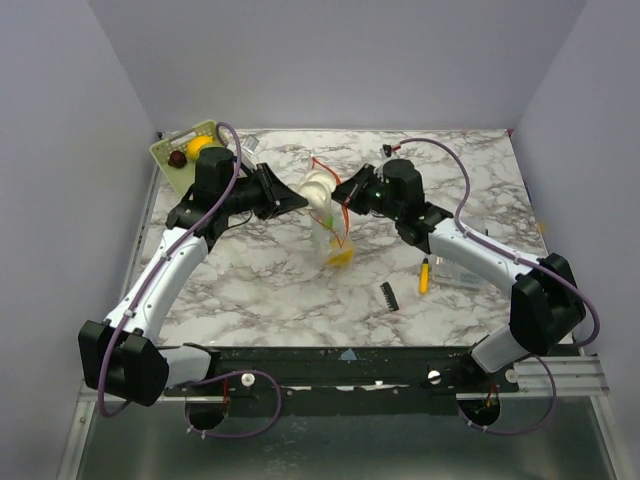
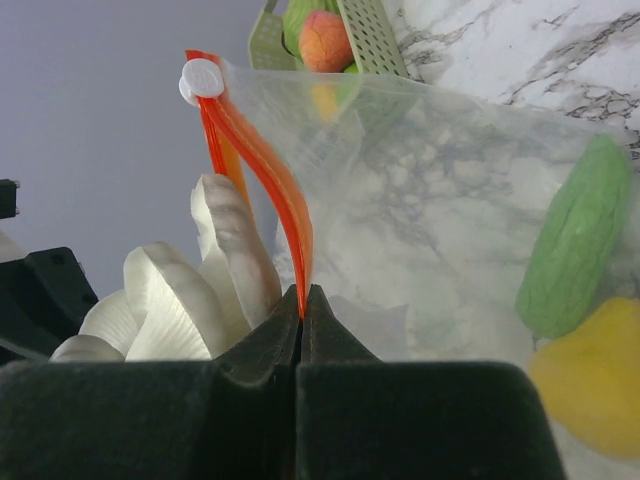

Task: Place the food in the zip-top bag and seal the zipper
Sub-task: Place the fake vegetable in the zipper food storage bag.

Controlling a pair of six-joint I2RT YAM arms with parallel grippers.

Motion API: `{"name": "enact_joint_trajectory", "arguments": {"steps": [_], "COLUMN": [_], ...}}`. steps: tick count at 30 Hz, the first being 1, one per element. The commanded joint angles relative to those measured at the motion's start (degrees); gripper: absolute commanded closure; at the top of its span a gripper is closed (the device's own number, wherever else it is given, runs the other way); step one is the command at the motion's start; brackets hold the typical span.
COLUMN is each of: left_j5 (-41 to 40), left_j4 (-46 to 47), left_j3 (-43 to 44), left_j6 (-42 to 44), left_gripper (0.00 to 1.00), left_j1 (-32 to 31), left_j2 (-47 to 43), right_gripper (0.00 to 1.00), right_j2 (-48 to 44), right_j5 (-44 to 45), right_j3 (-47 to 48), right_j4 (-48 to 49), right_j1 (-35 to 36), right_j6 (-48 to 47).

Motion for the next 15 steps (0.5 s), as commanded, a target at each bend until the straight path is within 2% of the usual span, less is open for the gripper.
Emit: {"name": "enact_joint_trajectory", "arguments": {"steps": [1, 4, 7, 10, 15], "left_j5": [-8.3, -11.1, -14.3, -16.4, -18.1], "left_j4": [-7.9, -10.0, -11.5, -13.8, -15.2], "left_j3": [2.7, 3.9, 5.2, 6.2, 3.1], "left_j6": [0.6, -0.4, -0.7, -0.4, 1.1], "left_gripper": [1.0, 1.0, 1.0, 1.0, 1.0], "left_j1": [-0.9, -2.2, -4.1, -5.3, -6.8], "left_j2": [2.5, 3.4, 4.2, 5.2, 4.6], "right_gripper": [0.99, 0.99, 0.99, 0.99, 0.99], "right_j2": [-2.8, -2.8, -2.4, -3.0, -3.7], "right_j5": [-3.3, -5.1, -5.6, -2.0, 2.9], "right_j3": [-2.7, -4.7, -5.3, -6.0, -5.6], "right_j4": [10.2, 15.5, 16.9, 15.9, 14.7], "right_j1": [0.2, 0.2, 0.4, 0.6, 0.6], "right_j6": [1.3, -0.4, -1.9, -4.9, -4.6]}}
